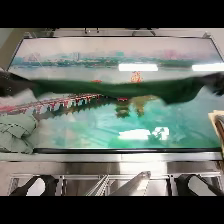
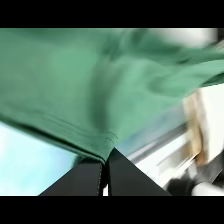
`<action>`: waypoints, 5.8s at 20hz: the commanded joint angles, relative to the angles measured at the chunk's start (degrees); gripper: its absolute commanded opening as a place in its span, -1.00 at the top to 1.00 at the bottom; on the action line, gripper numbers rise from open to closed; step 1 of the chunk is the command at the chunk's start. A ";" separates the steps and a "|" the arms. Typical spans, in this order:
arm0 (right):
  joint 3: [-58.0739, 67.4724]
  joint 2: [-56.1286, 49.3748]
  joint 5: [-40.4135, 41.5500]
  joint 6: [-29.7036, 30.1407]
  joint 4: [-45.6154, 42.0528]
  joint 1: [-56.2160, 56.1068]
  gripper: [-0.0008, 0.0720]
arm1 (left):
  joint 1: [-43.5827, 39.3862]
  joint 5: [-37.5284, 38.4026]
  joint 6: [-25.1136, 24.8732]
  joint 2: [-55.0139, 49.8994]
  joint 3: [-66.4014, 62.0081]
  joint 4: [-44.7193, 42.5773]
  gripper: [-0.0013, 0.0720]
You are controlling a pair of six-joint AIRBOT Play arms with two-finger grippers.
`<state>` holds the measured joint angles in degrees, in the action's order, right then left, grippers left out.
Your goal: Fold the shirts.
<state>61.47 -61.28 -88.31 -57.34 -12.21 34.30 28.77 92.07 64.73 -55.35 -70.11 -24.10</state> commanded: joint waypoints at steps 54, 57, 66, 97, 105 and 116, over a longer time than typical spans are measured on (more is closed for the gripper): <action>17.51 -47.67 14.14 1.64 -24.22 -13.05 0.89 | -12.92 11.56 5.40 -71.65 -46.25 -24.41 0.91; 17.53 -47.67 14.53 1.57 -24.24 -12.96 0.48 | -12.87 11.26 5.42 -71.67 -46.21 -25.14 0.16; 16.09 -39.04 0.83 -2.99 -28.15 -2.12 0.32 | -6.45 12.79 13.57 -59.45 -37.81 -33.40 0.16; -36.04 -11.89 19.17 -11.30 -45.68 -3.58 -0.42 | -27.26 -5.09 12.17 -46.84 6.99 -46.31 0.89; -36.33 -10.95 13.77 -5.40 -34.93 -8.28 0.92 | -26.49 -4.39 11.10 -46.84 6.97 -46.38 0.89; -14.16 -0.57 12.31 -9.51 -33.03 -0.85 0.92 | -12.90 -1.20 7.72 -39.43 6.99 -39.98 0.89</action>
<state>42.33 -61.98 -79.81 -66.02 -46.24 31.94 12.47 88.53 74.35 -97.45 -63.05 -68.07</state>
